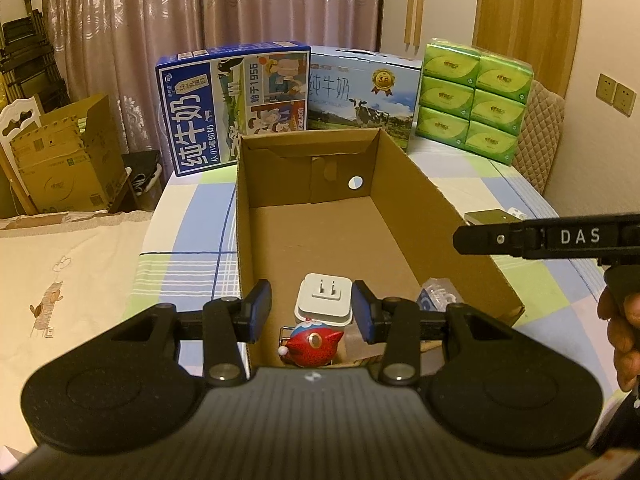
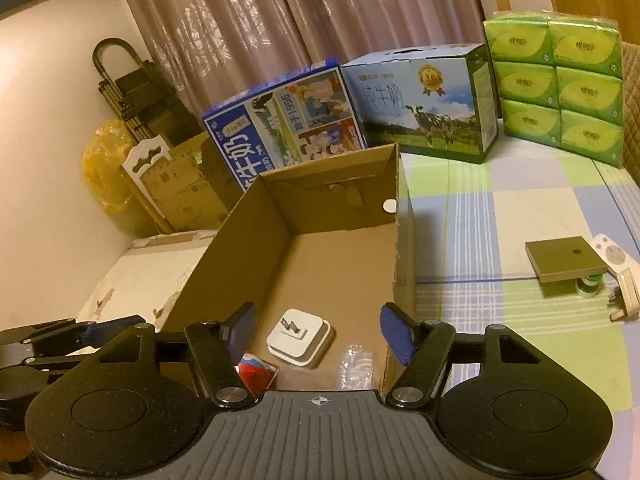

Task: Organize rigid objects
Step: 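Open the left tool to drop Doraemon while the right tool releases the cup, then move both open tools back over the remaining table items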

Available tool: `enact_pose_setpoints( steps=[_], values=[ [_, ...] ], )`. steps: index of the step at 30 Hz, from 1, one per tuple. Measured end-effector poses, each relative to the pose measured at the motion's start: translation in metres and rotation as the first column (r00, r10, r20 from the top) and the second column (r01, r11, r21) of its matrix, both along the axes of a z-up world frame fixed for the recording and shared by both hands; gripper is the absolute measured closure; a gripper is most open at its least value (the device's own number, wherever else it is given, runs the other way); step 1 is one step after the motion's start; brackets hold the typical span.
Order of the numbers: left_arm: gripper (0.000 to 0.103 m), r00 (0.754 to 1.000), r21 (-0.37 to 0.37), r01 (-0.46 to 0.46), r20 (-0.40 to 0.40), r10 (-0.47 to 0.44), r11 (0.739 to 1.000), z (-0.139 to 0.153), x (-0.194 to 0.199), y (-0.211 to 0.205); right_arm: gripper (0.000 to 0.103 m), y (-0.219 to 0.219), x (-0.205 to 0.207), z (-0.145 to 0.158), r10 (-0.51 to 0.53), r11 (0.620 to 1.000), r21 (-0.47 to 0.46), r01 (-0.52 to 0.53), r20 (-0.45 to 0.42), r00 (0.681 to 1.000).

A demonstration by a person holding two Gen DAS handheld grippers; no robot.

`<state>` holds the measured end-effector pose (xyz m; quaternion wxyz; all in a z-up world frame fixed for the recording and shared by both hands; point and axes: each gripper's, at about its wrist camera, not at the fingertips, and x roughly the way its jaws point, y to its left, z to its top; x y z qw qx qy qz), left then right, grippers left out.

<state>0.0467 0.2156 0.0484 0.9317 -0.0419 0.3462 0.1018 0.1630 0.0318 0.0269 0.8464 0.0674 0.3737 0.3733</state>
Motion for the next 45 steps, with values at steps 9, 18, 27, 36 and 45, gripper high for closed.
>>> enact_pose_setpoints(
  steps=[9,18,27,36,45],
  values=[
    [0.065,1.0,-0.004,0.019,0.01,-0.019,1.0,0.008,-0.004,-0.014,0.038,-0.017,-0.009,0.004,-0.029,1.0,-0.006,0.029,0.005,1.0],
    [0.065,0.998,-0.017,0.053,0.02,-0.052,0.998,0.015,-0.009,-0.041,0.038,-0.048,-0.021,0.015,-0.069,0.997,-0.011,0.07,0.033,0.997],
    [0.065,0.995,-0.039,0.092,0.05,-0.09,0.995,0.024,-0.009,-0.073,0.038,-0.096,-0.034,0.025,-0.127,0.991,-0.029,0.129,0.073,0.989],
    [0.064,0.98,-0.049,0.187,0.079,-0.183,0.981,0.027,0.009,-0.129,0.038,-0.174,-0.044,0.02,-0.264,0.962,-0.057,0.268,0.073,0.962],
    [0.06,0.962,-0.056,0.267,0.079,-0.262,0.962,0.017,0.037,-0.182,0.038,-0.244,-0.042,0.017,-0.371,0.924,-0.071,0.375,0.066,0.926]
  ],
)
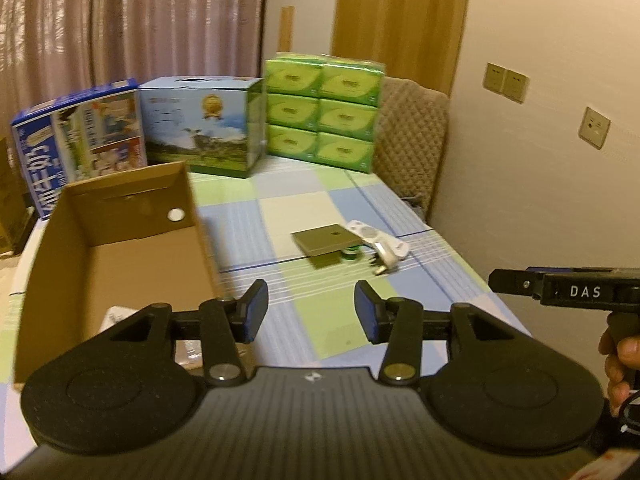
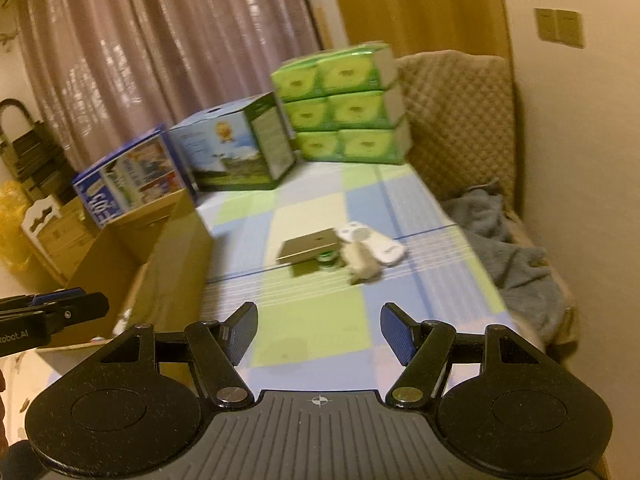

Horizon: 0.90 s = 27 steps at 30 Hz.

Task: Organize rigid objects
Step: 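Move both open tools back over the remaining table items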

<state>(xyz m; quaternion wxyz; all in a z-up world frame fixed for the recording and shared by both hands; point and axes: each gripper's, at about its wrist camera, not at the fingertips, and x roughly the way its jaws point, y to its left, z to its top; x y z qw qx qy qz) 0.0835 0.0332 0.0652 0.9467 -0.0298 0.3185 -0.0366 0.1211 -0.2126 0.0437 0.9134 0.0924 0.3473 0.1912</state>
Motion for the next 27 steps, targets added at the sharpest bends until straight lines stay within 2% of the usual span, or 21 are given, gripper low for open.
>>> enact_pose_setpoints(
  steps=[5,10,15,27],
  values=[
    [0.059,0.999,0.014,0.04,-0.007,-0.04,0.999,-0.006,0.017,-0.023,0.038,-0.025,0.008,0.0,-0.028,1.0,-0.009,0.028,0.002,1.0],
    [0.05,0.997,0.031,0.071,-0.006,-0.071,0.997,-0.015,0.036,-0.043,0.038,-0.039,0.02,-0.004,-0.03,0.999,-0.033,0.03,-0.004,1.0],
    [0.047,0.995,0.042,0.103,-0.017,-0.102,0.994,-0.029,0.056,-0.06,0.038,-0.049,0.039,-0.014,-0.014,0.997,-0.072,0.013,-0.014,1.0],
    [0.046,0.994,0.053,0.072,-0.086,-0.067,0.996,-0.069,0.122,-0.066,0.038,-0.046,0.098,-0.053,0.058,0.991,-0.119,-0.062,-0.04,0.998]
  ],
)
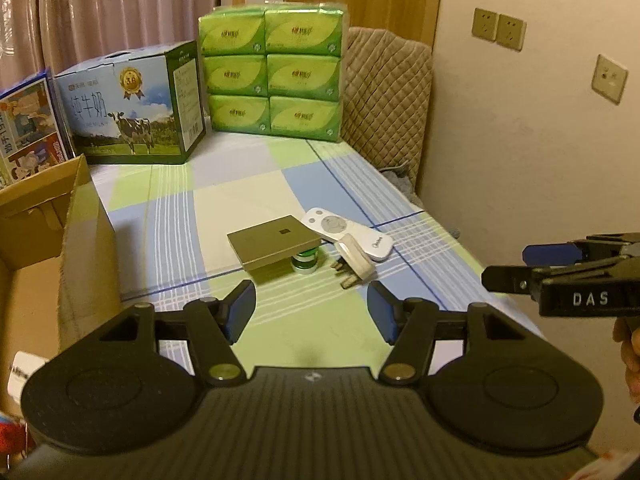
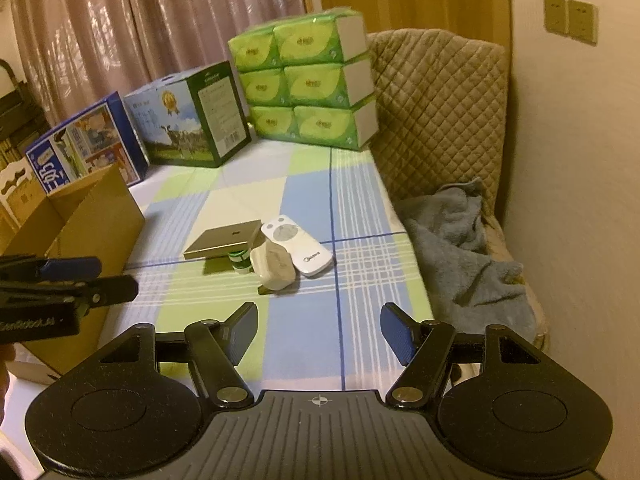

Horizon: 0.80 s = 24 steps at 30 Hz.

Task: Organize rigid objects
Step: 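Move both open tools back over the remaining table items, then grasp the white plug adapter with the right tool while the left tool grasps the gold TP-LINK plate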

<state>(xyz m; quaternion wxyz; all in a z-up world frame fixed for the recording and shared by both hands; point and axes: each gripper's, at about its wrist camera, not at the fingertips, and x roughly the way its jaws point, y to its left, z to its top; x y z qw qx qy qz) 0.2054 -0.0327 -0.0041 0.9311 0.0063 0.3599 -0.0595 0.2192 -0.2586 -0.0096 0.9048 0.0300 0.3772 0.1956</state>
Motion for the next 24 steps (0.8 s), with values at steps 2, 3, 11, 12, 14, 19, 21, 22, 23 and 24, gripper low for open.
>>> enact_pose_setpoints(
  steps=[2,3,11,12,14,19,21,22,23,24],
  values=[
    [0.046,1.0,0.008,-0.003,-0.006,0.003,1.0,-0.006,0.01,0.001,0.038,0.003,0.009,-0.008,0.015,1.0,-0.003,-0.015,-0.007,1.0],
    [0.046,1.0,0.011,-0.007,-0.008,0.007,1.0,-0.009,0.015,0.002,0.038,0.005,0.014,-0.011,0.024,1.0,0.0,-0.024,-0.008,1.0],
    [0.043,0.997,0.002,-0.074,-0.032,0.074,0.997,-0.028,0.048,0.01,0.038,0.025,0.046,-0.039,0.087,0.996,0.008,-0.087,-0.028,0.996],
    [0.042,0.996,0.001,-0.084,-0.033,0.084,0.996,-0.03,0.051,0.01,0.038,0.028,0.049,-0.042,0.098,0.995,0.012,-0.098,-0.029,0.995],
    [0.042,0.994,-0.002,-0.1,-0.033,0.1,0.995,-0.032,0.055,0.012,0.038,0.034,0.055,-0.048,0.122,0.992,0.02,-0.121,-0.035,0.992],
    [0.038,0.99,-0.02,-0.139,-0.042,0.138,0.99,-0.038,0.066,0.016,0.038,0.048,0.071,-0.065,0.149,0.987,0.067,-0.146,-0.057,0.987],
    [0.038,0.989,-0.026,-0.145,-0.044,0.143,0.989,-0.039,0.069,0.017,0.038,0.05,0.078,-0.07,0.14,0.987,0.089,-0.133,-0.073,0.987],
    [0.038,0.989,-0.023,-0.145,-0.045,0.144,0.989,-0.04,0.071,0.017,0.038,0.051,0.081,-0.073,0.138,0.987,0.097,-0.13,-0.075,0.988],
    [0.038,0.989,-0.021,-0.143,-0.046,0.142,0.989,-0.042,0.072,0.017,0.038,0.053,0.085,-0.075,0.139,0.986,0.103,-0.131,-0.076,0.987],
    [0.038,0.989,-0.02,-0.143,-0.048,0.142,0.989,-0.043,0.073,0.018,0.038,0.055,0.088,-0.076,0.142,0.985,0.111,-0.133,-0.077,0.987]
  ],
)
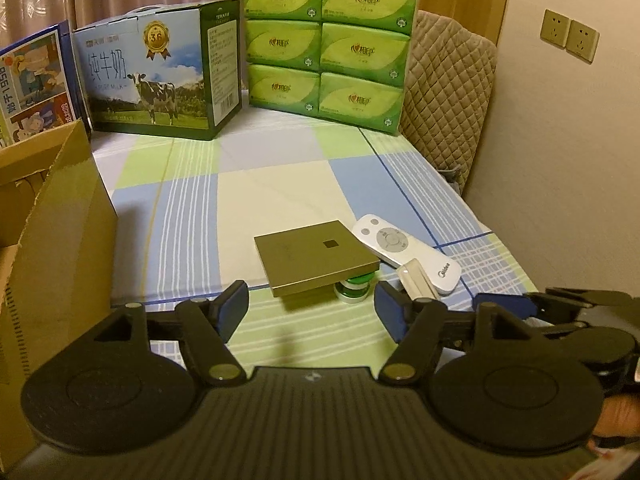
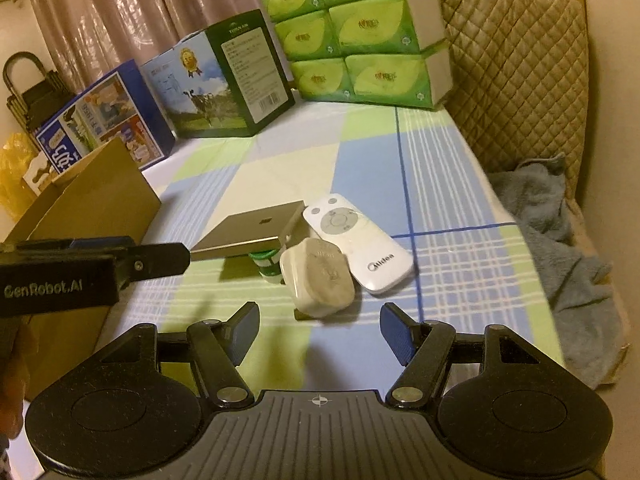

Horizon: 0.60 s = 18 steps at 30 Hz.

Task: Organize rigid objects
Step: 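Grasp the white plug adapter with the right tool while the left tool grasps the gold TP-LINK plate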

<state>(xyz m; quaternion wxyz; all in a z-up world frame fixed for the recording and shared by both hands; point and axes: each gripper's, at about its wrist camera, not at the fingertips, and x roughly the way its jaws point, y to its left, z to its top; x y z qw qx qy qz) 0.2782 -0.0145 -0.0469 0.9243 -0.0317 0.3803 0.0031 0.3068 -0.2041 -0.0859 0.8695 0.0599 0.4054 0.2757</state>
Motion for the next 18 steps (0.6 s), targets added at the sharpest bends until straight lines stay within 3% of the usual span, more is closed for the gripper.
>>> enact_pose_setpoints(
  steps=[9,18],
  values=[
    [0.038,1.0,-0.007,-0.008,-0.021,0.008,1.0,-0.008,0.004,0.01,0.038,0.009,0.025,-0.02,-0.019,0.998,0.054,0.022,-0.056,0.998],
    [0.037,1.0,-0.017,-0.01,-0.019,0.009,1.0,-0.008,0.003,0.013,0.04,0.014,0.033,-0.023,-0.029,0.994,0.106,0.033,-0.037,0.999]
  ],
)
